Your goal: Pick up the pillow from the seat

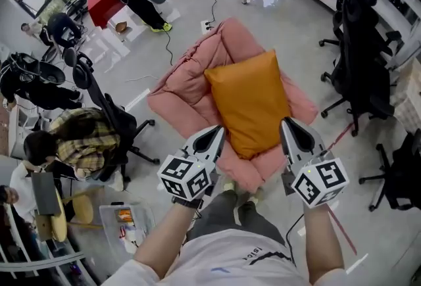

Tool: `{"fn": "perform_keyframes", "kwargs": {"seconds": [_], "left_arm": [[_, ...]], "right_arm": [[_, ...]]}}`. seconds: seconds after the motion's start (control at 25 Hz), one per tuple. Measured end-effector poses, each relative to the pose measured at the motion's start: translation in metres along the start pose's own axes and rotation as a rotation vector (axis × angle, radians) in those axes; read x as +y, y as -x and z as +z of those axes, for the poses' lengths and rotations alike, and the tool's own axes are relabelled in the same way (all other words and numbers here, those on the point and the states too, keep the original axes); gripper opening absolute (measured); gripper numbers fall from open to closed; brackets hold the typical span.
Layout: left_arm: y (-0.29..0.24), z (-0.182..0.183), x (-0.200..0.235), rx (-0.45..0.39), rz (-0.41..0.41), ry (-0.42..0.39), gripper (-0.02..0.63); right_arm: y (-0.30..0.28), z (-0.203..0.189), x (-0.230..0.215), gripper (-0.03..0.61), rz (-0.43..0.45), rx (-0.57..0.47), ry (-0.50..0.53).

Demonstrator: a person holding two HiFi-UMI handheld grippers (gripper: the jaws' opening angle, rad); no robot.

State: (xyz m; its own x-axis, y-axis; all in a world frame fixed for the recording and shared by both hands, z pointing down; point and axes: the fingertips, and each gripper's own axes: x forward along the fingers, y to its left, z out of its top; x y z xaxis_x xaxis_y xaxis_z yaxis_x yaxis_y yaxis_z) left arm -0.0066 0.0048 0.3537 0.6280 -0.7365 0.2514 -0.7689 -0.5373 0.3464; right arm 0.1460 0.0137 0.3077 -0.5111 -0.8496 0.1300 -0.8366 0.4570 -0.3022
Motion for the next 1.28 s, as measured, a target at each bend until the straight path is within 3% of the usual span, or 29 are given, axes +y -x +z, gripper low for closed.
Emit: {"fn": "perform_keyframes", "kwargs": {"seconds": [0.28, 0.68, 0.8, 1.04, 1.28], "left_arm": [[-0.054, -0.031, 0.076, 0.024, 0.04, 0.123, 0.022], [-0.146, -0.111, 0.209, 0.107, 0.114, 0.271, 0.21], [-0.167, -0.141, 0.236, 0.121, 0.132, 0.306, 0.262], [-0.198, -0.18, 0.279, 0.131, 0.156, 0.364, 0.306], [-0.228, -0.2, 0.303, 0.116, 0.17, 0.397, 0.336]], "right_arm": [[-0.069, -0.032, -0.051, 0.028, -0.05, 0.068, -0.028], [-0.183, -0.108, -0.141, 0.16, -0.133, 0.181, -0.054], [-0.212, -0.138, -0.174, 0.223, -0.157, 0.221, -0.062], [-0.265, -0.184, -0.238, 0.27, -0.226, 0.253, -0.145], [-0.31, -0.203, -0.3, 0.301, -0.294, 0.245, -0.19]]}}
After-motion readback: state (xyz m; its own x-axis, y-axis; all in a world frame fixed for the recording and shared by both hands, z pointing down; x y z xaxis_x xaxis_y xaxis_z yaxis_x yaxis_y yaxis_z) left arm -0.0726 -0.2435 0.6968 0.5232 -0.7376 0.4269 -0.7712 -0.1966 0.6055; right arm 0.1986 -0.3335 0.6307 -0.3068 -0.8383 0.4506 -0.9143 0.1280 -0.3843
